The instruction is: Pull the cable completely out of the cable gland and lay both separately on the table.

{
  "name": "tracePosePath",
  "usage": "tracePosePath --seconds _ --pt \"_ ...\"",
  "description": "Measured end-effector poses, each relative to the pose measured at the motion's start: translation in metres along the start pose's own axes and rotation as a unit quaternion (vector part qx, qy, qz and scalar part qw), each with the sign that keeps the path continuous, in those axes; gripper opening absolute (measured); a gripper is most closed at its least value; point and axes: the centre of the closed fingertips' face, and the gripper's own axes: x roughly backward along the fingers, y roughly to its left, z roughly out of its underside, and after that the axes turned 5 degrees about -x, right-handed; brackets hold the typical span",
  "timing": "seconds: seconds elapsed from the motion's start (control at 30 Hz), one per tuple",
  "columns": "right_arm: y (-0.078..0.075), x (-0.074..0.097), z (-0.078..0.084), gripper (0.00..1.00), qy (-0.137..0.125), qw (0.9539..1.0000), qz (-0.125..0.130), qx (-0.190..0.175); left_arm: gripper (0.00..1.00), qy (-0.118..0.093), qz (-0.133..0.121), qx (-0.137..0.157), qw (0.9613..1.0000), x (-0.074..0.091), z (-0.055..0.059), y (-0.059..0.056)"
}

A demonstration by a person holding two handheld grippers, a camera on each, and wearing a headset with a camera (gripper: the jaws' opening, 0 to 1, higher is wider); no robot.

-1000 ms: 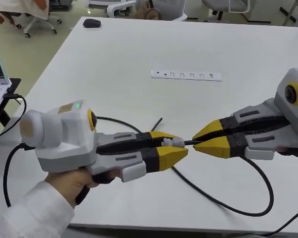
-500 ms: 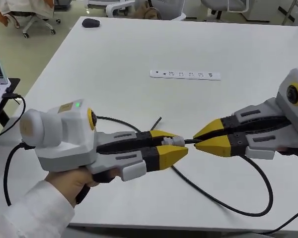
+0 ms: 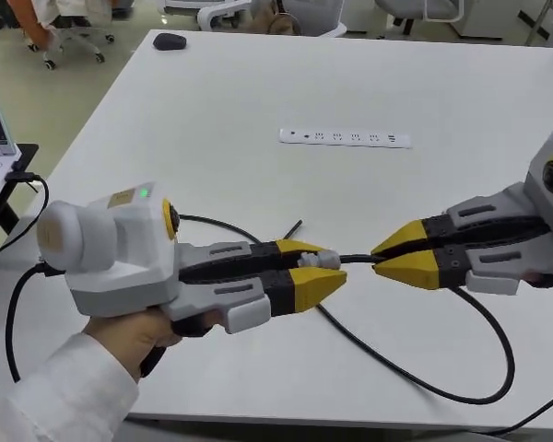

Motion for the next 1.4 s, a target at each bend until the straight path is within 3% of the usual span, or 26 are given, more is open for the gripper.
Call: tracePosePath --seconds 0.23,0.33,0.57,0.93,1.27,1.4 --pt "-0.003 0.009 0.012 0.03 0.002 0.9998 0.014 -0.011 0.18 0.004 0.001 -0.001 1.0000 0.000 0.001 0.000" --pt "-0.008 0.014 0.024 0.02 0.018 0.9994 0.026 -0.014 0.18 -0.002 -0.001 0.001 1.0000 0.001 0.000 0.001" --pt "-0.020 0.030 0.038 0.02 0.024 0.9977 0.057 -0.028 0.18 -0.007 -0.008 0.003 0.9999 0.002 -0.002 0.003" --pt "-0.028 0.040 0.057 0.02 0.028 0.9951 0.081 -0.049 0.18 -0.005 -0.007 0.001 1.0000 0.002 -0.001 0.003" --pt "-0.026 0.042 0.058 0.03 0.029 0.9943 0.083 -0.061 0.18 0.001 -0.016 -0.012 0.9998 0.002 0.002 0.006" --pt "-0.027 0.046 0.046 0.04 0.010 0.9939 0.091 -0.062 0.18 -0.008 -0.021 -0.013 0.9997 0.003 -0.002 0.007"
